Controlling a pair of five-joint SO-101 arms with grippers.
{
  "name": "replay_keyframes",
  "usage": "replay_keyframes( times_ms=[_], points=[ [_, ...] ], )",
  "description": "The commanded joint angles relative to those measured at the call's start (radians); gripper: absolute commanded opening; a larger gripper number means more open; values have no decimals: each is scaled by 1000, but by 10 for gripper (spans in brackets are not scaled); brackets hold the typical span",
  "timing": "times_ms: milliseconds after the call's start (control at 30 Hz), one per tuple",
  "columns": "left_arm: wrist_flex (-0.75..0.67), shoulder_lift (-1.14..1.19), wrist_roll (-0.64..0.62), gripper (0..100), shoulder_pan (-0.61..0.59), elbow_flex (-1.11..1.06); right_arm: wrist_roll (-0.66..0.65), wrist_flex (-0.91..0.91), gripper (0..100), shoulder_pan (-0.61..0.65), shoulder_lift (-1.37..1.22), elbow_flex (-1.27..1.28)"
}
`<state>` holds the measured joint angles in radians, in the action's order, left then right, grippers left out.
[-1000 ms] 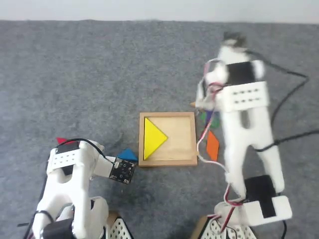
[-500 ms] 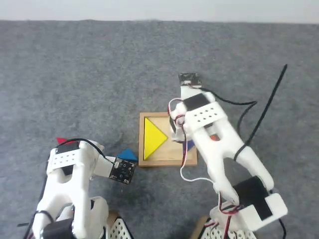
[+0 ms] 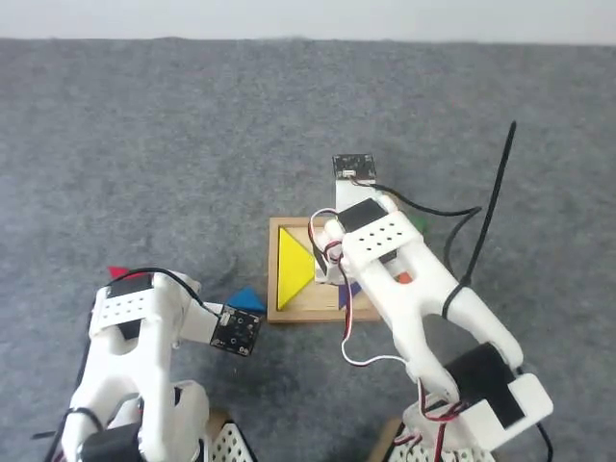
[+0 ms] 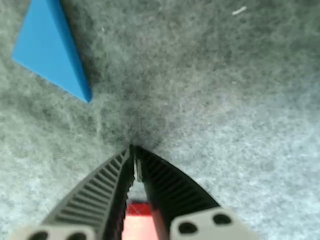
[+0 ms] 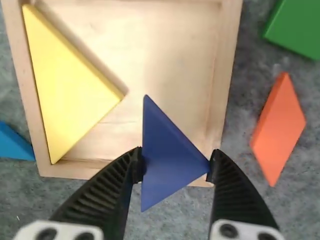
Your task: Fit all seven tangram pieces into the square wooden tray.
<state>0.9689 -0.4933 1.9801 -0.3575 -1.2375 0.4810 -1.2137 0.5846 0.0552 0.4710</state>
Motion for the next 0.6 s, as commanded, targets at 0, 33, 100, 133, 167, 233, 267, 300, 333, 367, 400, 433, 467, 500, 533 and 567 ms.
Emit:
replay_keyframes(
  times_ms=[0,33,100,133,167,233,267,300,333,367,400,433,467,500,533,567],
  points=[
    [-12,-25,-6,11,-2,-2,12,15,221,10,18,-6],
    [-12,-25,-6,11,-2,-2,14,15,256,10,18,-6],
    [-12,-25,-6,11,-2,-2,14,10,321,12,12,-9],
    [-12,-25,-6,11,-2,-2,14,12,348,12,4,-11],
    [-12,-25,-6,11,-2,-2,14,13,368,13,-4,-14],
    [-12,-25,-6,11,-2,-2,12,13,385,19,-12,-14],
    [-12,-25,-6,11,-2,-2,12,10,384,22,-12,-14],
    [-12,-25,-6,11,-2,-2,12,7,384,22,-7,-14],
    [-12,-25,-6,11,-2,-2,9,5,384,19,1,-18],
    [-12,-25,-6,11,-2,-2,6,2,384,16,10,-28],
    [-12,-25,-6,11,-2,-2,5,2,383,10,22,-38],
    [-12,-25,-6,11,-2,-2,-2,2,383,-1,38,-51],
    [-12,-25,-6,11,-2,-2,-29,4,383,-5,54,-68],
    [-12,-25,-6,11,-2,-2,-72,7,382,-7,65,-87],
    [-12,-25,-6,11,-2,-2,-114,10,379,-7,74,-110],
    [-12,-25,-6,11,-2,-2,-153,10,362,-5,79,-133]
  ],
)
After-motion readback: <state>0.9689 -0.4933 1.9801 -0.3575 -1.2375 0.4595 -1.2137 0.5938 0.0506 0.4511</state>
